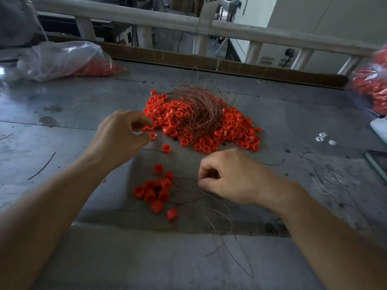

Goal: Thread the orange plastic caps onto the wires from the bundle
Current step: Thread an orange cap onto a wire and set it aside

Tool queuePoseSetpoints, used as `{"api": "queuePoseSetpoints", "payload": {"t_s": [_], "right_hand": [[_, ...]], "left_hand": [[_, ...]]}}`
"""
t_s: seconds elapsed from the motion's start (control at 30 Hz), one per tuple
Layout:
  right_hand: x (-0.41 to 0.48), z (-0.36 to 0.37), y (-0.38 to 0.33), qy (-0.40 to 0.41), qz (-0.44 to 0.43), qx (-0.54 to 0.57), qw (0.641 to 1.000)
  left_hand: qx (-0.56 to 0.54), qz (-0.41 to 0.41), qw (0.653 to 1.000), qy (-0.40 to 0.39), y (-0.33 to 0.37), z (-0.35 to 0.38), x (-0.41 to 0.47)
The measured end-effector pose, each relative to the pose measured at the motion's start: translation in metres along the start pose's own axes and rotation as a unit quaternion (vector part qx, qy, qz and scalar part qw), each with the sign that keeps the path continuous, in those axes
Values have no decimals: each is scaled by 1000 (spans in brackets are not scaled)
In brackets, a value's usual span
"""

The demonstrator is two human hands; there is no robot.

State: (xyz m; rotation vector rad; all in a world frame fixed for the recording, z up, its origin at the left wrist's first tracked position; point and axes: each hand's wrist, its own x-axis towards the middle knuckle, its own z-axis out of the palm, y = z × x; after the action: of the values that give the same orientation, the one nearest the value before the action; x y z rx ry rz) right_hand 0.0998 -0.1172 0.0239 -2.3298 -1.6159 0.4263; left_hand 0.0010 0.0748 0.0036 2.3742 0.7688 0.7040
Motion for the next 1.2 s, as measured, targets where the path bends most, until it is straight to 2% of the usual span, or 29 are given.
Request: {"api": "queuePoseSetpoints", "payload": {"t_s": [0.4, 0.63, 0.77, 0.97, 1.1, 1.2], "right_hand": [[1, -3, 6, 36, 18, 59, 997], [3, -3, 12, 83, 37, 33, 995], [4, -5, 16, 122, 51, 24, 991], [4, -6, 21, 161, 52, 46, 984], [4, -9, 22, 179, 55, 42, 981], [4, -10, 22, 190, 55, 43, 979]], "left_hand": [[82, 10, 996, -39, -10, 14, 6], [78, 29, 996, -39, -8, 14, 7], [23, 27, 999, -19, -5, 13, 6], [-38, 114, 992, -44, 8, 15, -4], [-13, 149, 987, -57, 13, 27, -4], [12, 143, 989, -35, 14, 32, -2]]}}
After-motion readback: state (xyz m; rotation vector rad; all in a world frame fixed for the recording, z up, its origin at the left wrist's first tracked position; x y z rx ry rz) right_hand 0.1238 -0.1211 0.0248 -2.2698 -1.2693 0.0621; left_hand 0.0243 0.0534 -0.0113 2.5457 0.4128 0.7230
